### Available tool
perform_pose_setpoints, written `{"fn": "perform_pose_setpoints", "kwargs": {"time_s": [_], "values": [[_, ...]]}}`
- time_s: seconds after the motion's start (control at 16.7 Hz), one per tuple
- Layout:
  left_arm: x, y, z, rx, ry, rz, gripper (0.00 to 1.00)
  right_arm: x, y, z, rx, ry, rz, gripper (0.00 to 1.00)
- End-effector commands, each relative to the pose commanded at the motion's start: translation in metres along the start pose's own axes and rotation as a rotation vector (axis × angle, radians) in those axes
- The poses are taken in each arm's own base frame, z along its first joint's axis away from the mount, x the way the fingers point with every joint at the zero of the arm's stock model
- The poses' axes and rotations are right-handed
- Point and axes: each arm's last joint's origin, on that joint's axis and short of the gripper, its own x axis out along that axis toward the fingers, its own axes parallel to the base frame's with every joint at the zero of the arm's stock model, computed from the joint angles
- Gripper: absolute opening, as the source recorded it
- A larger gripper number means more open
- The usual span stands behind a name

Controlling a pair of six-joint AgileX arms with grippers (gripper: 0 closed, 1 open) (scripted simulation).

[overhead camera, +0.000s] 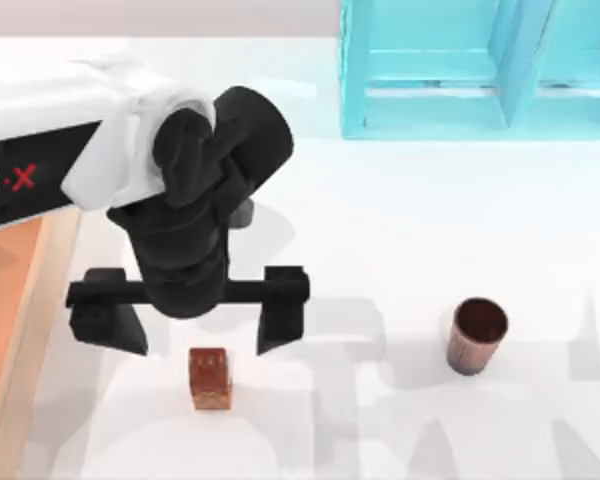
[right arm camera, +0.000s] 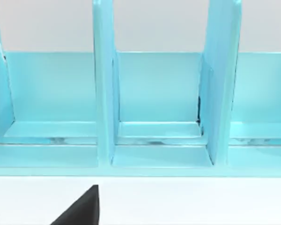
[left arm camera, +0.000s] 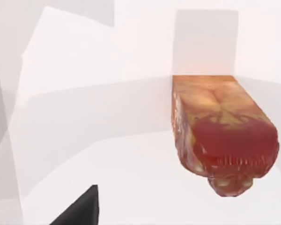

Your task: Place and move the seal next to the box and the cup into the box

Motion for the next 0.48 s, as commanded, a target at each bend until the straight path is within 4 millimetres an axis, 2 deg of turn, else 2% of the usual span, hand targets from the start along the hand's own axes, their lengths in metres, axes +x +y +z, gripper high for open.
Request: {"fn": "perform_pose_setpoints", "kwargs": {"time_s": [0.12, 0.24, 0.48], "values": [[0.001, 0.001, 0.0, -0.002, -0.002, -0.001, 1.0, 0.0, 0.0, 0.0, 0.0, 0.0, 0.0, 1.0], [0.01, 0.0, 0.001, 0.0, 0.0, 0.0, 1.0, 0.0, 0.0, 0.0, 0.0, 0.0, 0.0, 1.0], [0.045, -0.001, 0.002, 0.0, 0.0, 0.0, 1.0, 0.0, 0.0, 0.0, 0.0, 0.0, 0.0, 1.0]]}}
